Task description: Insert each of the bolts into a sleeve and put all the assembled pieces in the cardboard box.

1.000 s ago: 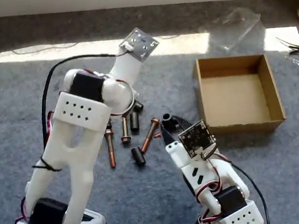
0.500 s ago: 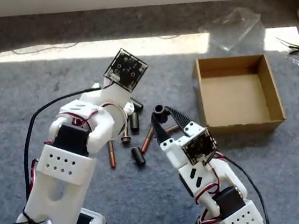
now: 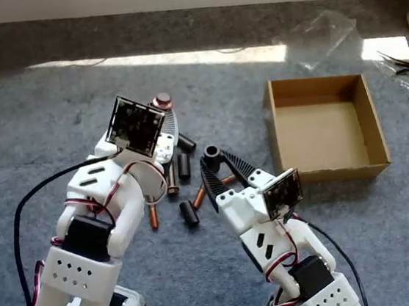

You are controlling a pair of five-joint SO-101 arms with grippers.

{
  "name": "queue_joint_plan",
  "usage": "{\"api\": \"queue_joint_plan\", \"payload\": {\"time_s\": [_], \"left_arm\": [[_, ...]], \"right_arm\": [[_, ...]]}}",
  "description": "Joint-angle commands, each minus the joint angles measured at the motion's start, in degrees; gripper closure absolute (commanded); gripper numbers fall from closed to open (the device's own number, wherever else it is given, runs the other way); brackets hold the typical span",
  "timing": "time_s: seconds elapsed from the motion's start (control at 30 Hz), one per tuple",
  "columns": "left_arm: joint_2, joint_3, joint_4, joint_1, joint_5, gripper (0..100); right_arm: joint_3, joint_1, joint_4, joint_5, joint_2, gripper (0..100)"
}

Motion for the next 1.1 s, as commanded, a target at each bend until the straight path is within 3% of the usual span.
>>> {"api": "queue_joint_plan", "payload": {"time_s": [0.0, 0.3, 0.5, 0.67, 0.8, 0.97, 1.07], "left_arm": [[-3.8, 1.0, -5.7, -0.1, 0.5, 99], [-4.2, 1.2, -11.0, 0.0, 19.4, 99], [-4.3, 1.2, -10.7, 7.0, 19.2, 99], [-9.6, 1.9, -10.5, 11.5, 12.7, 99], [-18.3, 6.9, -12.5, 12.1, 12.2, 99], [-17.8, 9.3, -15.2, 12.4, 12.6, 99], [-16.2, 9.1, -15.2, 12.4, 12.7, 99]], "right_arm": [[7.1, -0.7, 0.7, -4.7, -0.4, 99.5], [7.2, -0.7, 0.7, 0.3, 0.1, 99.5], [7.3, -0.7, 0.7, 0.4, 0.1, 99.5], [7.3, -0.7, 0.7, 0.4, 0.1, 99.5], [7.3, -0.7, 0.7, 0.4, 0.0, 99.5], [7.3, -1.9, 0.7, 0.7, -0.3, 99.5], [7.3, -3.7, 0.5, 6.3, -0.4, 99.5]]}}
